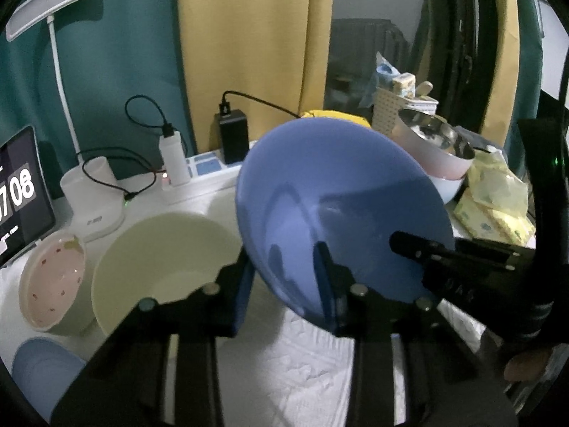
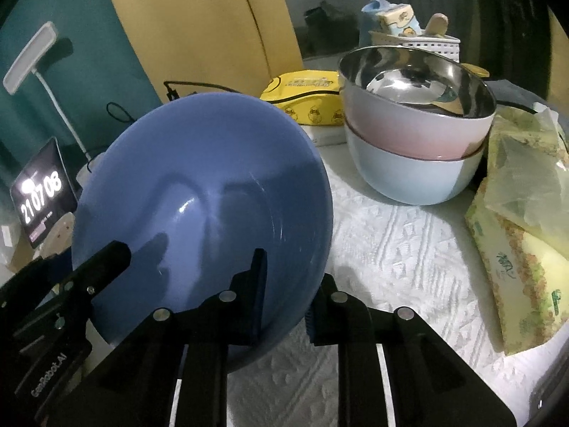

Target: Organize plates and bowls

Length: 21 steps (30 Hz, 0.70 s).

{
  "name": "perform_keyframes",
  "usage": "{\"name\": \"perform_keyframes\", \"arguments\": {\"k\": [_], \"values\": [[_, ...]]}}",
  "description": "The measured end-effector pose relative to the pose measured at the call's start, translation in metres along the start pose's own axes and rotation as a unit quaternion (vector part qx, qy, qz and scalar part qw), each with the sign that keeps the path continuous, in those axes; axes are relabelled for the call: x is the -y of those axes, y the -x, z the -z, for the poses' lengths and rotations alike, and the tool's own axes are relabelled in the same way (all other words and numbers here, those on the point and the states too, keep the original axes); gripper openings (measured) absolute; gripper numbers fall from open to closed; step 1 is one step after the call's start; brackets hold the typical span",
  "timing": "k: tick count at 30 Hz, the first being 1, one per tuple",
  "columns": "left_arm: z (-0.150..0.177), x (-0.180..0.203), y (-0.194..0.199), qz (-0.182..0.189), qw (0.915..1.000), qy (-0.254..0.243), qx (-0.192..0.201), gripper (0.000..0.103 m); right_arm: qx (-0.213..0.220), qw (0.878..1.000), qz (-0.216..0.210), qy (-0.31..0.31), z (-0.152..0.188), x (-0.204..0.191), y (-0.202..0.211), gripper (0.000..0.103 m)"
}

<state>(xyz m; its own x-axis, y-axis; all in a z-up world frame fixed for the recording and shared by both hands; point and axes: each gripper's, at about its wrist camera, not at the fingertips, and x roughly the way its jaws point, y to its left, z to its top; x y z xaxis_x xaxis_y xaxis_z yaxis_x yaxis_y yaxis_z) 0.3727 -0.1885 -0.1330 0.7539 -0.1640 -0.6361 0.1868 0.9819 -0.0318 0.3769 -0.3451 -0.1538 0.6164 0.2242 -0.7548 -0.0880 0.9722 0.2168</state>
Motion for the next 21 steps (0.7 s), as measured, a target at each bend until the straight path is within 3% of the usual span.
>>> {"name": "perform_keyframes", "arguments": {"k": [21], "values": [[0.007,0.001,0.038,0.023,0.9997,0.007,0.008,0.034,0.016,1.000,0.012,-0.001,-0.001,-0.008,0.043,0.020]]}}
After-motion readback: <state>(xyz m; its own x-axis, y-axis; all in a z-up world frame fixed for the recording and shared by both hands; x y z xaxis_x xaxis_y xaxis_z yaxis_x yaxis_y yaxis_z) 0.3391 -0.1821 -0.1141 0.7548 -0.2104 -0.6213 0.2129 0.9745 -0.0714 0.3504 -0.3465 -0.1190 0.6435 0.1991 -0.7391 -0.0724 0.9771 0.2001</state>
